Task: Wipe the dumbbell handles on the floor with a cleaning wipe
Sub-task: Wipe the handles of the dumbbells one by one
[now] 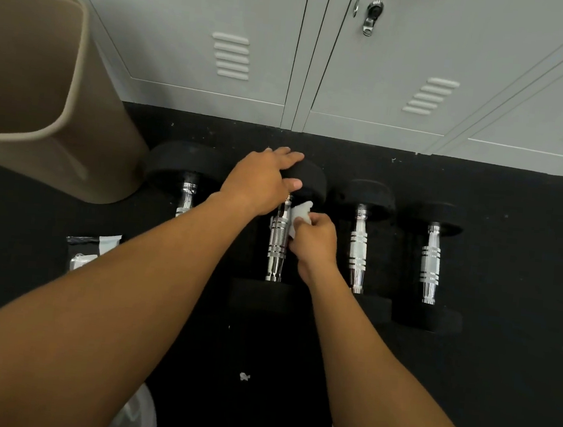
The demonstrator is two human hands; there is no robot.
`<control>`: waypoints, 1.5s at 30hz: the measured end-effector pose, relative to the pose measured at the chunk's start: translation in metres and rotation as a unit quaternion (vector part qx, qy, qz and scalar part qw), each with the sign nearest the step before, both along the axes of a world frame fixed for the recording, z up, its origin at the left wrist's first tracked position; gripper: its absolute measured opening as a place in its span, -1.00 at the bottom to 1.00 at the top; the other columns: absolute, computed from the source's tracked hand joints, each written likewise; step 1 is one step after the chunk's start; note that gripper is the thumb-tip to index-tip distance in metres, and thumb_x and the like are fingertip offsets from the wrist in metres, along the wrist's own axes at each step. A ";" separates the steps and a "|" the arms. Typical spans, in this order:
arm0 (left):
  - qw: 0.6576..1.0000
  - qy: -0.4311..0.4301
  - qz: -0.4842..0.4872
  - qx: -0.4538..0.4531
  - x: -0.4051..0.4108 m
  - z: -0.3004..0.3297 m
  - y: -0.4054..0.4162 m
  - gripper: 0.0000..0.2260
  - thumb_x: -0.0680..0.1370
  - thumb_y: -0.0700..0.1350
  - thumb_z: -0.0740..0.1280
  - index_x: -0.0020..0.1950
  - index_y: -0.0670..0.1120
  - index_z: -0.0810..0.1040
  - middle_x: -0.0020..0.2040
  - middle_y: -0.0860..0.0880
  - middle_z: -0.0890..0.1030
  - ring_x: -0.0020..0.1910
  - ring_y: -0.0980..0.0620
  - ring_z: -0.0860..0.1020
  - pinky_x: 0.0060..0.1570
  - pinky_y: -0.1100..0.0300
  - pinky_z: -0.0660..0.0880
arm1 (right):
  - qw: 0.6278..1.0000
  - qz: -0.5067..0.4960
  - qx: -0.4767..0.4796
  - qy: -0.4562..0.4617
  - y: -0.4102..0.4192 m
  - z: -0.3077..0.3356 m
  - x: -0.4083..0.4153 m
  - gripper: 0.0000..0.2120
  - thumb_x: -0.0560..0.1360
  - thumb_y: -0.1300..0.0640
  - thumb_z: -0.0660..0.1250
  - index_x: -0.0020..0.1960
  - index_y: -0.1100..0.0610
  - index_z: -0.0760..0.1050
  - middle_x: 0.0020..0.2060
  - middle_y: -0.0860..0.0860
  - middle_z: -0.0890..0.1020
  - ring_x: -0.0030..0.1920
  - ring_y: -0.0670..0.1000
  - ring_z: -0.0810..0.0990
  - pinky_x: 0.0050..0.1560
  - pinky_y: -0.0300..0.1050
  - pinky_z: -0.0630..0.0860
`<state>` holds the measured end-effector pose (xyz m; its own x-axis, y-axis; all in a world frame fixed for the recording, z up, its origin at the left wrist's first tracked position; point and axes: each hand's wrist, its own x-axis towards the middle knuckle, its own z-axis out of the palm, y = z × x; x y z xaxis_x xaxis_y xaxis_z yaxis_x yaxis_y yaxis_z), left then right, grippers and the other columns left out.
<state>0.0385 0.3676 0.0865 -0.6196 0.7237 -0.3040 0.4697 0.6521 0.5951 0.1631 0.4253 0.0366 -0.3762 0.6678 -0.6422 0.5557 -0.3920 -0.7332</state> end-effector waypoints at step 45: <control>1.000 -0.006 0.001 -0.011 -0.003 -0.001 -0.003 -0.49 0.61 0.02 0.30 0.55 0.13 0.26 0.58 0.05 0.23 0.57 -0.07 0.15 0.51 -0.03 0.10 | 0.914 0.346 0.157 -0.144 -0.008 0.024 0.026 -0.75 0.57 0.13 0.17 -0.18 0.24 0.50 -0.34 0.04 0.51 -0.37 0.04 0.46 -0.36 -0.18 0.34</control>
